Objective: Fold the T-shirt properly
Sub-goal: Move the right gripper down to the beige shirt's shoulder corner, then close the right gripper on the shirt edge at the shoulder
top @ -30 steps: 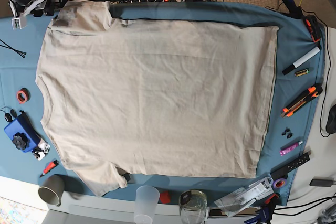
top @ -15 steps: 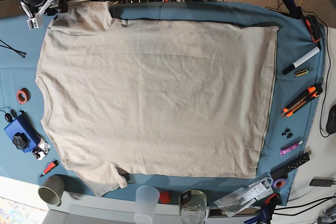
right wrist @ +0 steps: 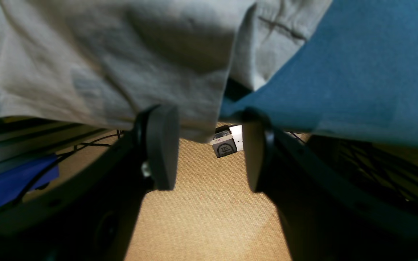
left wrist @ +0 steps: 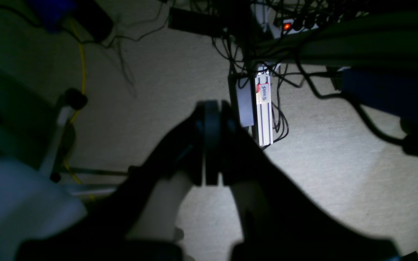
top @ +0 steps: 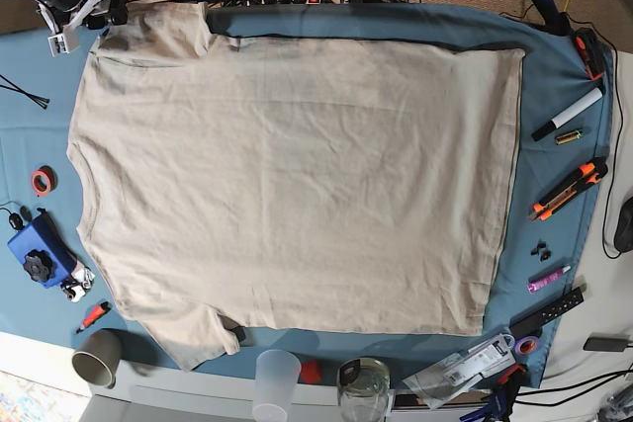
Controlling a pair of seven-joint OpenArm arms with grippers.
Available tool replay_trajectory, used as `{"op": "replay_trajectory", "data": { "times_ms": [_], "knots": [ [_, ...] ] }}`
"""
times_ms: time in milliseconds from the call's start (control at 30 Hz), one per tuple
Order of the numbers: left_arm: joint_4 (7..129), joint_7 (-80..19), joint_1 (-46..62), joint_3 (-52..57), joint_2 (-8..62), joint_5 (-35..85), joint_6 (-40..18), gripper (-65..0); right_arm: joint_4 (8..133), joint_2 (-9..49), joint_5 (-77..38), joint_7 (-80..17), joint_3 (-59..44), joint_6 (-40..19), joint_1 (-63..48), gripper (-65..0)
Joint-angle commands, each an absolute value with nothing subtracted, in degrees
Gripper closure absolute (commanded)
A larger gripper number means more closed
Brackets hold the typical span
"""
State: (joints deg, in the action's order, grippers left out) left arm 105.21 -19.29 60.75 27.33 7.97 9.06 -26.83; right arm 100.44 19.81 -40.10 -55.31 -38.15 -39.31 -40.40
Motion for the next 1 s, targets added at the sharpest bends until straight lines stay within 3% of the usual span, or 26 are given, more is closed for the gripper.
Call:
{"op": "replay_trajectory", "data": {
  "times_ms": [0,67,200,267,500,667,967],
  "knots": [
    [106.13,-18.65,61.89,27.57,8.27,9.28,-26.87,0.0,100.75,20.45,-40.97,-52.97,-38.17,-39.20,-39.68,-28.5],
    [106.26,-18.65,61.89,27.57,8.27,9.28,-26.87,0.0,100.75,20.45,-41.15,-53.06,-37.74,-39.20,-39.31,-24.4],
    [106.32,-18.65,61.89,27.57,8.27,9.28,-26.89,0.0,100.75,20.47,-41.10,-53.34,-35.14,-39.24,-39.20,-4.2],
    [106.43,-18.65,61.89,27.57,8.27,9.28,-26.89,0.0,100.75,20.47,-41.10,-53.71,-33.39,-39.24,-39.20,0.0],
    [106.41,-18.65,61.89,27.57,8.25,9.28,-26.89,0.0,101.36,20.47,-43.33,-55.64,-30.17,-40.00,-39.22,0.0],
    [106.43,-18.63,61.89,27.57,8.25,9.28,-26.89,0.0,107.48,20.45,-50.68,-59.16,-32.88,-40.00,-40.40,0.0],
    [106.43,-18.61,61.73,27.57,8.27,9.28,-26.92,0.0,114.85,17.54,-51.66,-60.03,-37.56,-40.00,-41.15,0.0]
  ]
}}
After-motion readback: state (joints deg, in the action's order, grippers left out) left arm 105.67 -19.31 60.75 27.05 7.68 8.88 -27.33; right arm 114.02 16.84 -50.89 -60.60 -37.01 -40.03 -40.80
